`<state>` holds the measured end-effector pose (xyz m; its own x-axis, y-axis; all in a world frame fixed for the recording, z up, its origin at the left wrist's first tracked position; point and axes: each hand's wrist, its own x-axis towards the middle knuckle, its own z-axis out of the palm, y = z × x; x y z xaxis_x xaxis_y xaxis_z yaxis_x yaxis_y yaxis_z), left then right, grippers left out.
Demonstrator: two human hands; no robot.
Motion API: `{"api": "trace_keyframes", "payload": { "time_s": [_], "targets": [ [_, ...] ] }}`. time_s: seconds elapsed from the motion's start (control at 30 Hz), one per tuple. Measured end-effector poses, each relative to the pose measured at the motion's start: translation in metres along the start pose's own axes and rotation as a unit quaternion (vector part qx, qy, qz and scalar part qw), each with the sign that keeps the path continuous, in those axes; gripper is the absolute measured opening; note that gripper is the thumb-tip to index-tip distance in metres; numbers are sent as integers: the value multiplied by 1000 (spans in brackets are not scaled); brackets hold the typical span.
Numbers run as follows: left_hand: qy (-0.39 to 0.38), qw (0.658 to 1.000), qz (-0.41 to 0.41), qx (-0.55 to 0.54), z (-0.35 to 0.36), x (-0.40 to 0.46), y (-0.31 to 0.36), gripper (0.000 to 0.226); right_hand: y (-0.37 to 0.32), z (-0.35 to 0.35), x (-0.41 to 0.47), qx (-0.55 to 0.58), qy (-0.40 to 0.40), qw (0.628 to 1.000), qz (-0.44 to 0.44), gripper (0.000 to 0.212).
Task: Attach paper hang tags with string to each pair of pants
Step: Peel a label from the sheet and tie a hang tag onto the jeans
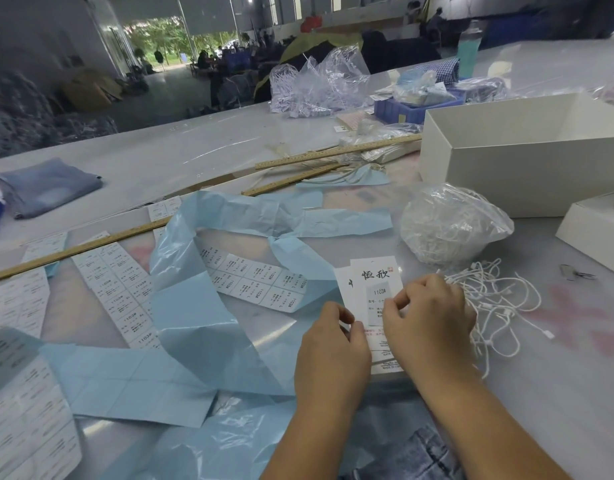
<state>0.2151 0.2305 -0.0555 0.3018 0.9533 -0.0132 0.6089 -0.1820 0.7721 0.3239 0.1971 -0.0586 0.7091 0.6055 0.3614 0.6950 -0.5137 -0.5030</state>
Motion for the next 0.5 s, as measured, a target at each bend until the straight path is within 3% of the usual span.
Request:
{"api": "trace_keyframes", "payload": {
  "time_s": [0.1, 0.2, 0.33, 0.5],
  "targets": [
    [2, 1000, 5, 0, 0, -1, 0, 9, 0, 0, 1, -6, 5, 1000, 6, 10],
    [0, 1000, 12, -5, -1, -2, 1, 6, 2, -2, 3, 6, -13, 1000, 8, 45],
    [2, 1000, 28, 7, 0, -3, 2, 2, 4, -1, 3, -65, -94, 991, -70, 35],
    [5, 998, 49, 28, 2, -3, 1, 3, 10, -1, 4, -54, -113, 992, -12, 41]
  ]
}}
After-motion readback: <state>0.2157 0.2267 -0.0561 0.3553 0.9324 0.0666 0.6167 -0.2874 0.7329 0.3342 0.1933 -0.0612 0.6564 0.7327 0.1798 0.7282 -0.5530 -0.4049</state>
